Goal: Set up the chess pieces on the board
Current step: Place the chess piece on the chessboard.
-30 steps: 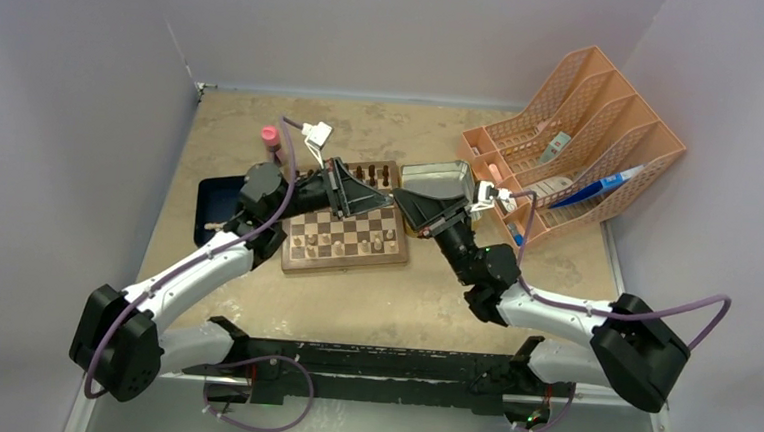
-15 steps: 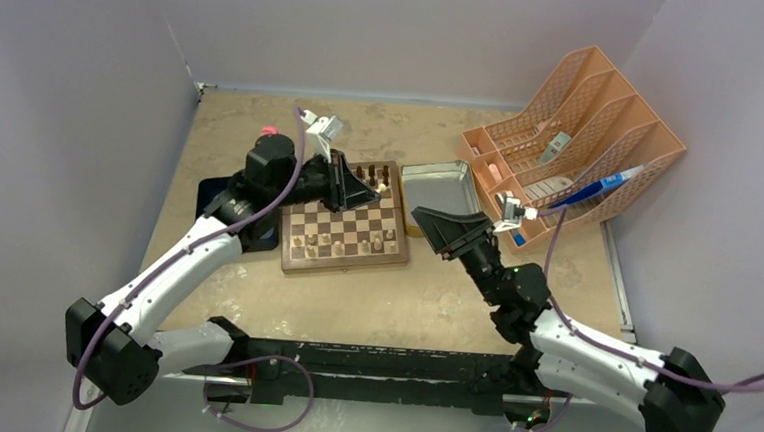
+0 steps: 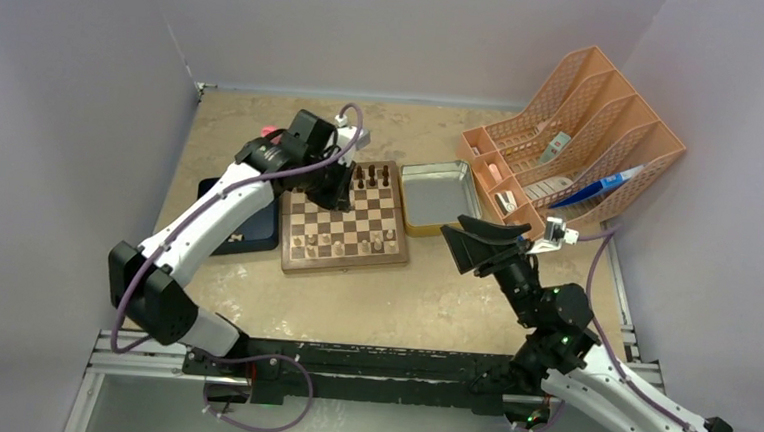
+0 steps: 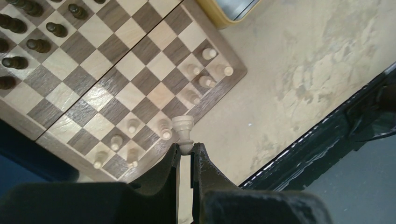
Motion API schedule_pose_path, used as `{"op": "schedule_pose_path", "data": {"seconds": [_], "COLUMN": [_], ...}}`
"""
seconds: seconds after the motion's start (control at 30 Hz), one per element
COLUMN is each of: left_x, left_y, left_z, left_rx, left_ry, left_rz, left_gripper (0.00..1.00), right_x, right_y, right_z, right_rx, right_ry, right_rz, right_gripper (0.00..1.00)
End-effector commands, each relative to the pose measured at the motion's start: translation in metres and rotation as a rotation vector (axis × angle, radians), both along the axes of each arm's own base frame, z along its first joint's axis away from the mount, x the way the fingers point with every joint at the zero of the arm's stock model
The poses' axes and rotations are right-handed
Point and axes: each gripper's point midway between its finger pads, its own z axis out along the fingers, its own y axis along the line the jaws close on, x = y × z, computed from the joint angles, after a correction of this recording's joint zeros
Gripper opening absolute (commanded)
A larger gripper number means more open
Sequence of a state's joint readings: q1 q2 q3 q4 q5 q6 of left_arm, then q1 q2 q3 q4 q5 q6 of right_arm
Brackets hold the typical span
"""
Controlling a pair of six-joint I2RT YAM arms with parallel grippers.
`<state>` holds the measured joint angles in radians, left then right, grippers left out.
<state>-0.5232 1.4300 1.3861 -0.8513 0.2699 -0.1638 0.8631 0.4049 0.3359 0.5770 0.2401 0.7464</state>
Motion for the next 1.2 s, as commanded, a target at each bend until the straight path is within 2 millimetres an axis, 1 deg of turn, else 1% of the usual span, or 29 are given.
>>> {"op": "schedule_pose_path", "data": {"seconds": [0.0,0.13,0.3,0.43,0.67,0.77,0.93,1.0,1.17], "left_x": [-0.001,0.002,0.009,0.012,0.019,0.018,0.020,0.018,0.012], "left_y": [0.017,0.021,0.019,0.011,0.011,0.018,0.023,0.022,0.029], "left_z": [-0.006,-0.023,-0.048,-0.062,-0.083,-0.093,-0.102,-0.105,-0.113], "left_rx": [0.146,0.227,0.292,0.297,0.382,0.448,0.503,0.507,0.549], "left_ry": [0.057,0.152,0.256,0.310,0.373,0.407,0.433,0.444,0.478], "left_rz": [-0.044,-0.037,-0.031,-0.050,-0.041,-0.027,-0.005,-0.008,-0.003], "left_gripper": [0.00,0.00,0.00,0.00,0.00,0.00,0.01,0.01,0.01], "right_x": [0.002,0.000,0.000,0.000,0.003,0.002,0.002,0.001,-0.001], "right_y": [-0.019,-0.027,-0.031,-0.033,-0.037,-0.039,-0.042,-0.043,-0.047], "right_z": [0.012,0.018,0.017,0.018,0.017,0.020,0.017,0.017,0.018], "right_rx": [-0.075,-0.091,-0.104,-0.096,-0.111,-0.100,-0.099,-0.097,-0.094], "right_ry": [-0.014,-0.020,-0.028,-0.030,-0.031,-0.037,-0.037,-0.036,-0.041], "right_rz": [-0.092,-0.114,-0.129,-0.136,-0.166,-0.169,-0.181,-0.183,-0.188], "right_gripper": [0.99,0.99,0.99,0.99,0.99,0.99,0.99,0.99,0.99]}}
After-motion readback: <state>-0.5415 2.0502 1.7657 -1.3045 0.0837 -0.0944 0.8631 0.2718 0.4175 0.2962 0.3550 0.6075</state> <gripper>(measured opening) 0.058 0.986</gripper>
